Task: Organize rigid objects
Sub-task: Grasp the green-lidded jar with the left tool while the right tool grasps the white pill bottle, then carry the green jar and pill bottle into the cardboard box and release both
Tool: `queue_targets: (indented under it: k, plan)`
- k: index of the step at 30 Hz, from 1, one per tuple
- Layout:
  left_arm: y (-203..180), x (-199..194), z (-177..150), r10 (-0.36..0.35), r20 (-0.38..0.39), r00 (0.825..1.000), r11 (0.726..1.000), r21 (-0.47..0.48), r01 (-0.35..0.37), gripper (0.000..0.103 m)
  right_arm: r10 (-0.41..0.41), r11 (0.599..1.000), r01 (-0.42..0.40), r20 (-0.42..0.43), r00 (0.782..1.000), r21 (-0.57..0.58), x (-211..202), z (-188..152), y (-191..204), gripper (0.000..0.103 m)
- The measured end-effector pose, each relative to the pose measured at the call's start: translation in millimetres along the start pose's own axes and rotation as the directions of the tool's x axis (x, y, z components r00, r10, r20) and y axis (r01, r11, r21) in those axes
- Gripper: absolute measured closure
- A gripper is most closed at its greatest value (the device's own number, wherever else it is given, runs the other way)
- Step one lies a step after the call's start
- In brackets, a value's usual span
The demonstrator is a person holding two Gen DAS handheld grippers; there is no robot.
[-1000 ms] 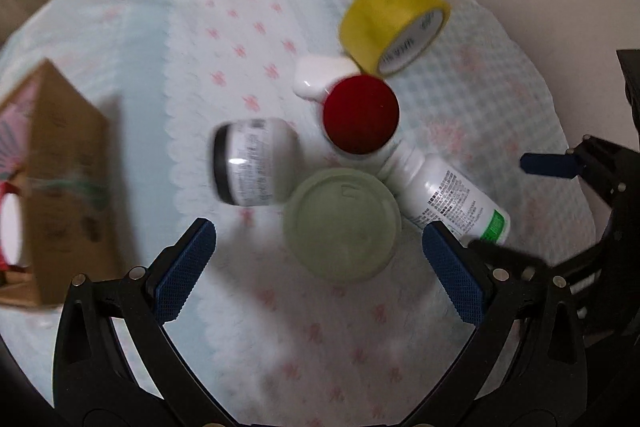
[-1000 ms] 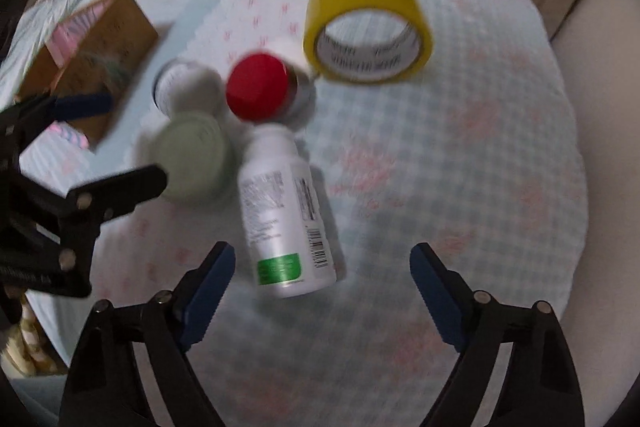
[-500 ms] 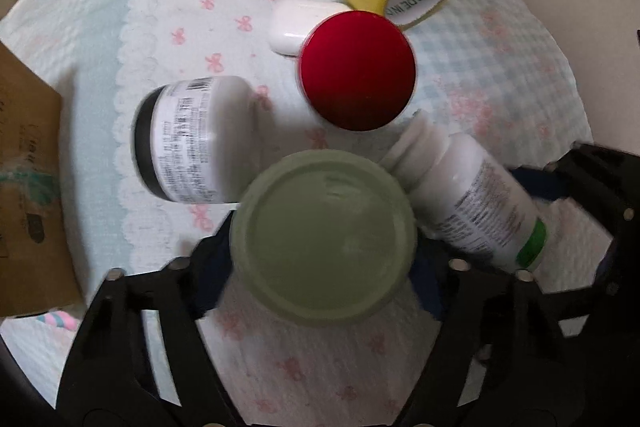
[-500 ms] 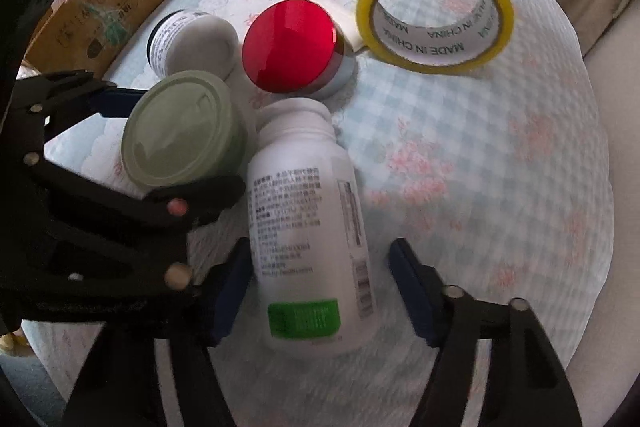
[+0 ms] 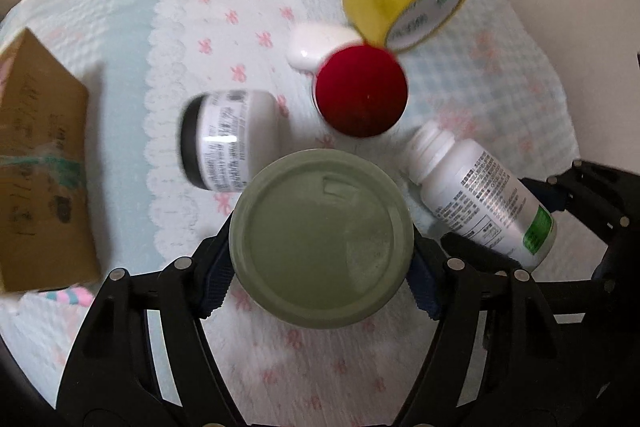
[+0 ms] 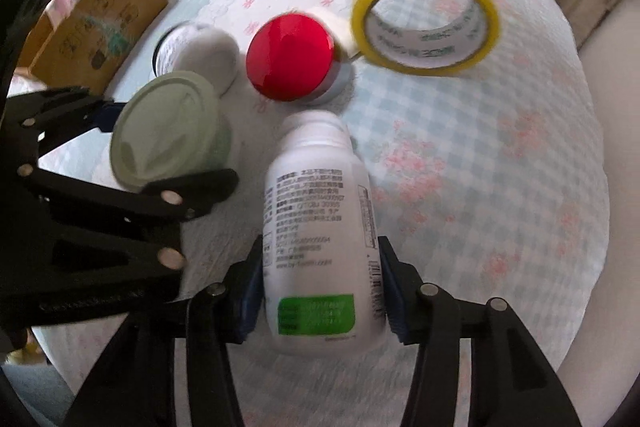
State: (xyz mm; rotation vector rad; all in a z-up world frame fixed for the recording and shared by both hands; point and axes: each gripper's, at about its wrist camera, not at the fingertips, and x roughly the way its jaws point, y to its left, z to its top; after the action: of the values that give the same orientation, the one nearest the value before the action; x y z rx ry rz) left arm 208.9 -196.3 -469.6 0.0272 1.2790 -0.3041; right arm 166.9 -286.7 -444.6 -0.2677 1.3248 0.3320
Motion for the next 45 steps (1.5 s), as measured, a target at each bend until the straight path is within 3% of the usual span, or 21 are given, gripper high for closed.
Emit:
queue_targets:
  k: [6,12,20,24,31,40,45]
  plan:
    - [0.7,-59.3,7.7,-0.01,0.073,0.997,1.0,-0.014,0.011,0.033,-0.02,0.997,0.015,0.069,0.997,0.078,-54.6,4.0,-2.0,0.057]
    - [11.9,-151.8,12.9,-0.007,0.17,0.985,0.999,-0.038,0.013,0.033,-0.048,0.993,0.027,0.18,0.983,0.119,-130.2,24.4,12.5,0.057]
    - [67.4,-267.3,14.3,0.035,0.27,0.962,0.995,-0.094,-0.01,0.033,-0.049,0.997,0.026,0.313,0.948,0.079,-236.2,62.0,52.7,0.057]
    - [109.1,-307.3,8.4,0.054,0.31,0.949,0.992,-0.121,-0.017,0.033,-0.039,0.998,0.018,0.355,0.934,0.061,-263.5,77.1,77.4,0.057]
    - [190.6,-345.2,0.0,0.08,0.332,0.94,0.992,-0.115,-0.043,0.033,-0.015,0.996,-0.019,0.385,0.923,0.085,-273.0,105.9,139.5,0.057]
    - [314.8,-348.7,-1.2,0.056,0.292,0.955,0.997,-0.059,-0.04,0.033,-0.021,0.976,-0.059,0.365,0.931,0.207,-257.3,156.0,233.2,0.057]
    - [363.1,-335.1,5.3,0.048,0.245,0.968,0.998,-0.042,-0.038,0.033,-0.018,0.956,-0.084,0.343,0.939,0.281,-238.7,180.9,271.1,0.057]
